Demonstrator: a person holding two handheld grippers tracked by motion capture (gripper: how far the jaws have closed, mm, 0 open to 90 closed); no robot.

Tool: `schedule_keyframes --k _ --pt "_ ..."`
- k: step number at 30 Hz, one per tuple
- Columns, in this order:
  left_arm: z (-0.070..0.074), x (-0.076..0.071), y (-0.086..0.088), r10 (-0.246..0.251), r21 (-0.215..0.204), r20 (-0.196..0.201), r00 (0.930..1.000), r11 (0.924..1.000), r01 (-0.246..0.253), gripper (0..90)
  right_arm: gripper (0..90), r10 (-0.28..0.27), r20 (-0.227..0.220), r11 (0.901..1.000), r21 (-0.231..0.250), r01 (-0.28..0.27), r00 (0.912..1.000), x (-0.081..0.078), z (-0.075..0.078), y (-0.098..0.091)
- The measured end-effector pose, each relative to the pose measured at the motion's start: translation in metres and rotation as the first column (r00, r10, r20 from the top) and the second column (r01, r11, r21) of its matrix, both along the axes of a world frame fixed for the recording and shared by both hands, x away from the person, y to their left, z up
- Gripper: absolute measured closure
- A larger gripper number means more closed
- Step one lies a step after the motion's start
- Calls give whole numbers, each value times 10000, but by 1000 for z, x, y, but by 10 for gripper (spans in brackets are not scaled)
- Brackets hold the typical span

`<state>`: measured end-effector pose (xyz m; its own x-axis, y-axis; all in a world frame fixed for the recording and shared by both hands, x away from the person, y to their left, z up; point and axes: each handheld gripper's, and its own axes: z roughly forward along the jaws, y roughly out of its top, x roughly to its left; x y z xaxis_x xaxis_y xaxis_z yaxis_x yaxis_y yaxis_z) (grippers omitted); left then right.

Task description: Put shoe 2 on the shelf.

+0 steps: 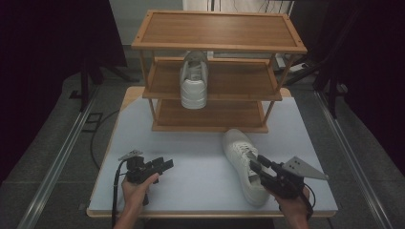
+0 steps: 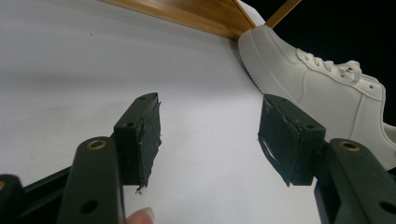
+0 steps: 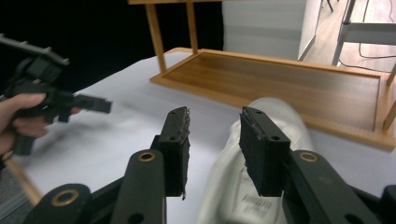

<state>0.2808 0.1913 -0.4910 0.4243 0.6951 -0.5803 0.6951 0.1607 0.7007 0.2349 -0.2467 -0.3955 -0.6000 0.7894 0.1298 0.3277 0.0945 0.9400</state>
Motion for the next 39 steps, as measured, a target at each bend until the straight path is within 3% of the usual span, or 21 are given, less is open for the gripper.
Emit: schedule_keyframes --k 1,5,9,18,26,28,30,39 --pt "0 0 0 15 -36 3 10000 10000 -15 392 603 0 0 10000 0 0 10000 0 0 0" --pt "0 -1 1 -7 -71 11 10000 10000 7 392 591 -286 -266 9996 33 287 9992 25 -3 -4" --pt "1 -1 1 -35 -111 10 10000 9999 35 390 586 -391 -586 9992 -1 392 9975 34 -13 -8" --pt "3 -2 2 22 -201 65 10000 9998 -20 391 562 -631 -970 9970 -515 583 9933 36 -31 -13" --pt "1 -1 0 -38 -144 8 10000 9999 38 391 550 -1034 -1250 9887 -1212 883 9868 49 -44 -12" --pt "1 -2 2 109 -86 58 9999 9999 -108 390 549 -833 -1457 9928 -971 695 9858 53 -50 -13" --pt "1 -2 4 216 -105 58 9998 9997 -215 391 577 -718 -1426 9931 -1022 575 9872 55 -53 -12" --pt "2 -3 4 249 -175 40 9997 9995 -248 391 634 -1002 -1629 9836 -1652 730 9815 55 -52 -10"
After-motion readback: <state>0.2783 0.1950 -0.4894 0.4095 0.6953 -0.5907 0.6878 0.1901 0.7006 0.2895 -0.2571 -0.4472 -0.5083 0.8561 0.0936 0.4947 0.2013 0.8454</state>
